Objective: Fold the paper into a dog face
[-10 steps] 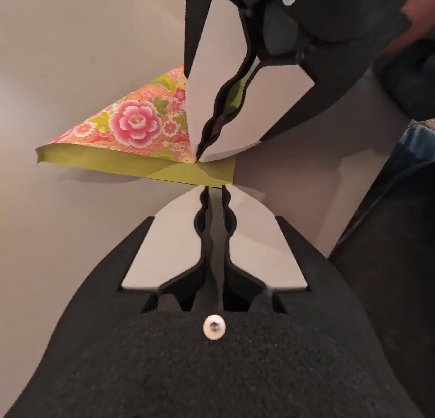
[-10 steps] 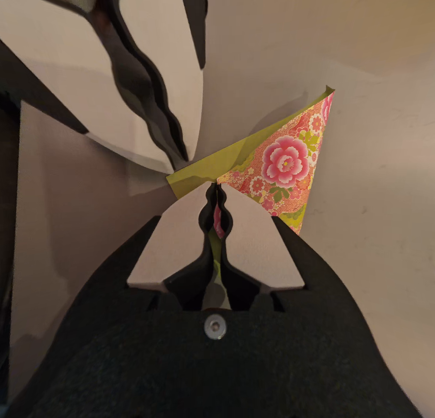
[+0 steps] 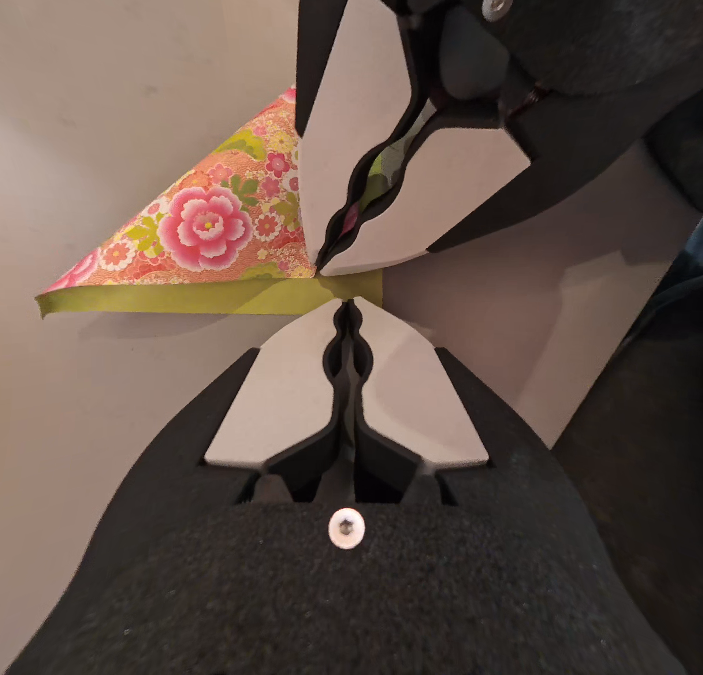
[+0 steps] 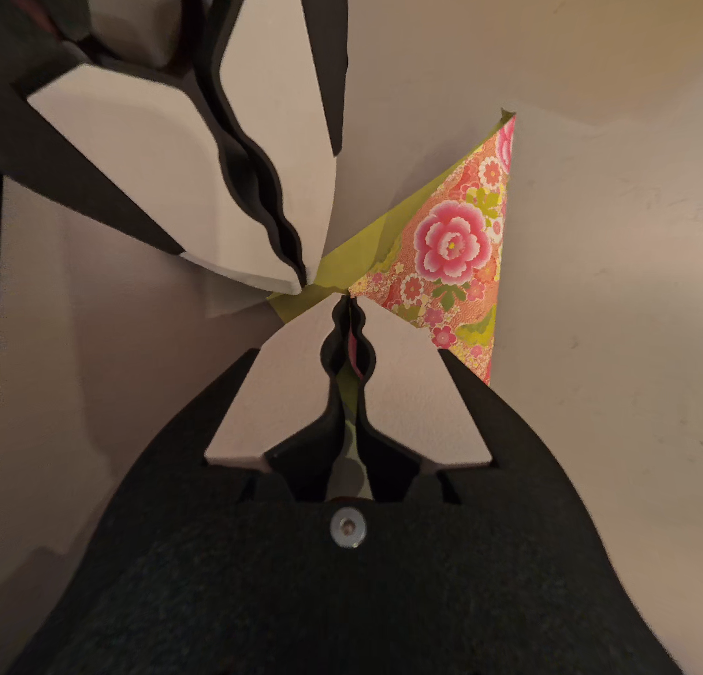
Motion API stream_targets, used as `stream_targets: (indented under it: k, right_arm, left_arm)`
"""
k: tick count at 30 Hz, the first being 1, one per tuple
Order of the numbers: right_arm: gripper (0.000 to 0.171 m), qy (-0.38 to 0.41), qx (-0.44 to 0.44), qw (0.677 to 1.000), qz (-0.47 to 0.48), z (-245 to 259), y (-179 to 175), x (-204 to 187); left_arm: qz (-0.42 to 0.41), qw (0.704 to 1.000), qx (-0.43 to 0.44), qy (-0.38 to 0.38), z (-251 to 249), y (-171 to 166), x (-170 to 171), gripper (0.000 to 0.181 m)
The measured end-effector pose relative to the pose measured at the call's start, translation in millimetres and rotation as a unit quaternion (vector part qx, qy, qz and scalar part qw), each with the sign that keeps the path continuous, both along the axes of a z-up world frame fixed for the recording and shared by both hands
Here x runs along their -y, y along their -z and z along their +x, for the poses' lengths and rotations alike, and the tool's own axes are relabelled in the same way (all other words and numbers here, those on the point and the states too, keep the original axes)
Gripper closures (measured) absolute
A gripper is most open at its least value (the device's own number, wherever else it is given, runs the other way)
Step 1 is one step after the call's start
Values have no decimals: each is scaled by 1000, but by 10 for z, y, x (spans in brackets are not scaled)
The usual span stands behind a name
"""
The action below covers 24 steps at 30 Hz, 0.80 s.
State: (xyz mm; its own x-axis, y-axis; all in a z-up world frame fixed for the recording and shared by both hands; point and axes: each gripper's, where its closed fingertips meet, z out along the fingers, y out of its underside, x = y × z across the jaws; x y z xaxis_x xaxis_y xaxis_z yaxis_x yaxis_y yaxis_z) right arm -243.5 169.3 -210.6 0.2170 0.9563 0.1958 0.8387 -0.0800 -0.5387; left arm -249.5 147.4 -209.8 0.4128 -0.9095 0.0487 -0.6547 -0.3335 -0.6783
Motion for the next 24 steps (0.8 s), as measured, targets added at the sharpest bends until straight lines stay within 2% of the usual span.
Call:
stream_targets:
  k: [1,10,24]
  right_arm:
    - [171,0,0,1000,-1,8,-3,2]
    - [171,-6,-22,1000,-19,14,-3,218]
    - [171,-6,-24,999,-25,0,0,206]
  left_arm:
    - [-2,1000,2,-3,11,0,-7,181]
    - [19,1000,-5,-18,52,5,-38,181]
    - [5,1000,-3,-18,-45,2,-16,181]
